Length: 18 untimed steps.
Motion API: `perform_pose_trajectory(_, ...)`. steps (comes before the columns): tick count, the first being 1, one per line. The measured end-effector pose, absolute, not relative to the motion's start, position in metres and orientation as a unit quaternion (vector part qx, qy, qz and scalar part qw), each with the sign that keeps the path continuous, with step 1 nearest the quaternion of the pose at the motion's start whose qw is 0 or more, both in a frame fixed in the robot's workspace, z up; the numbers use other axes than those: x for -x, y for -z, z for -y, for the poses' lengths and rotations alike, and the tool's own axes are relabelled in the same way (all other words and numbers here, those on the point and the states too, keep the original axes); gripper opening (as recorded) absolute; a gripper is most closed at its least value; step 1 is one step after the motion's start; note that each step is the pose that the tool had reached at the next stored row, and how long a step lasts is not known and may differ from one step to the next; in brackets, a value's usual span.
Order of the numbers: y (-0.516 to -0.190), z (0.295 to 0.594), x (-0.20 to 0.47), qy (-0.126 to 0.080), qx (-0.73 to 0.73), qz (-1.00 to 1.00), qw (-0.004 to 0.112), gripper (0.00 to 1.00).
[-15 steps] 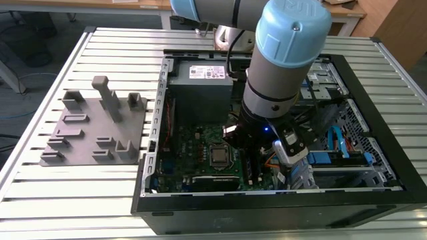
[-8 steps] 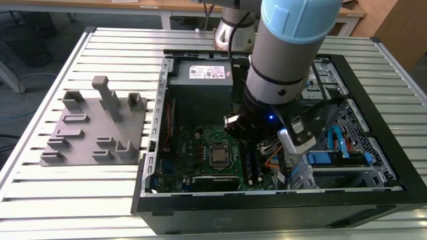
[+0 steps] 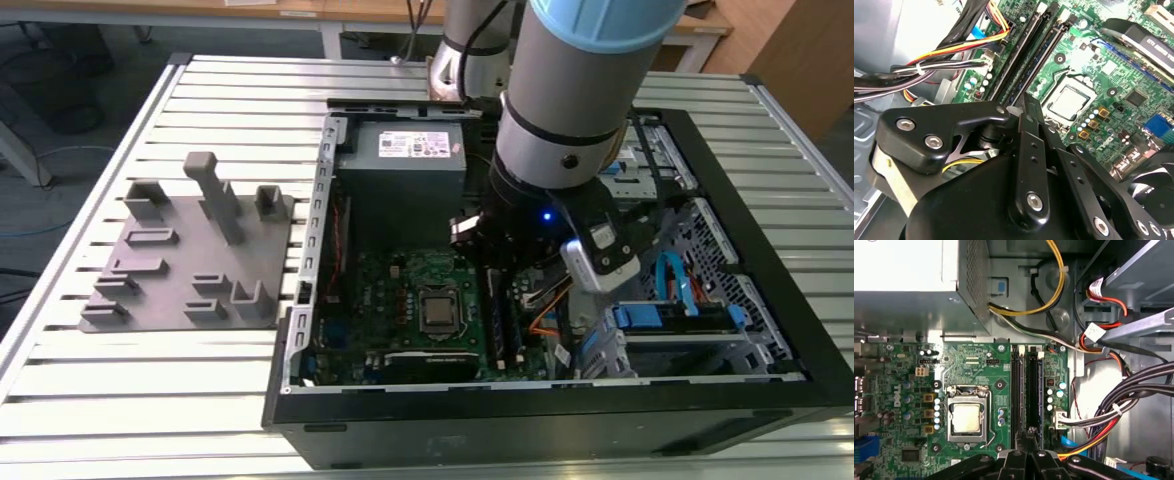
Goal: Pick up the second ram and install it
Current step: 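Insert the second ram into the second slot, then press down the second ram until it locks into place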
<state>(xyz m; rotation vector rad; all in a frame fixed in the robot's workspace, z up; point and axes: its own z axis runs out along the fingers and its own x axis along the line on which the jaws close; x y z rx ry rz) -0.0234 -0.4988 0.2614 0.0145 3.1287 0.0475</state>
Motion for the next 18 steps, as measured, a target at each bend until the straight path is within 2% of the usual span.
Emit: perform_pose_trajectory(18,-0.2588,0.4934,0.0234,-0.015,-0.005,-1.0,0.006,0.11)
